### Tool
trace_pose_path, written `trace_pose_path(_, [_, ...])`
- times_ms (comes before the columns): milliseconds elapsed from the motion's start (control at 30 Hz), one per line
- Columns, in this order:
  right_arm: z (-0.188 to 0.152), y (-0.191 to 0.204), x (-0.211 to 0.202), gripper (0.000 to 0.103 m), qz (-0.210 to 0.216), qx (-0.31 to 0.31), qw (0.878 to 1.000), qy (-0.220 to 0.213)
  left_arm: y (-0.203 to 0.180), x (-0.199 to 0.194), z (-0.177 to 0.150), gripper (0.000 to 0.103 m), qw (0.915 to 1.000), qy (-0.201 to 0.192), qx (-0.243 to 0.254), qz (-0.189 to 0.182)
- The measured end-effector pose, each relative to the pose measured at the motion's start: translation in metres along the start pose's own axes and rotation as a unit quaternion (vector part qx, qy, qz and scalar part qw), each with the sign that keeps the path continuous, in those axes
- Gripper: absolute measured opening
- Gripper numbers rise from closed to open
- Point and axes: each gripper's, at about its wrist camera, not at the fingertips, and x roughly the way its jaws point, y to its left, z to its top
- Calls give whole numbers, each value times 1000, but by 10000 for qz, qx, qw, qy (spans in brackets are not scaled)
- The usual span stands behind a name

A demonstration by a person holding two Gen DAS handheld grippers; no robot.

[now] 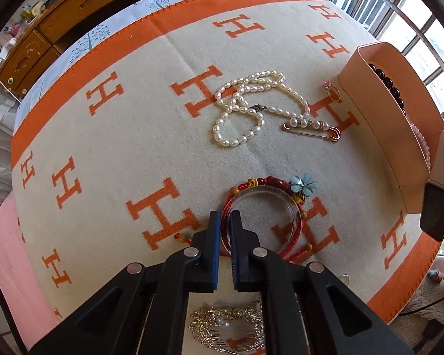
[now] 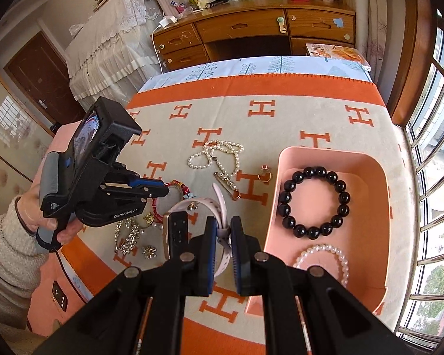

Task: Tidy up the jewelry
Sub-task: 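Carry the red bangle and white watch into the pink box and release both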

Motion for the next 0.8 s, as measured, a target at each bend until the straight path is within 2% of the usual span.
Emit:
trace_pose_path(200, [-5,-11,-17,10,80,179,9996,-198,5,-26,-5,3,9982,-335,-474,-143])
trace_pose_path(367, [-9,-25,-36,10,76,360,9983,-458,-2,-62,-13,3,9959,-678,-568,-178])
trace_pose_path(533, [-15,-42,-58,10,-120,587,9950,-801,-18,-101,-16,3,9923,-1072,-566,-244])
trace_pose_path(800, [-31,-78,-83,10,-531,1072,9840,-1322,-75,-132,12,3,9856,-1537,-422,-572])
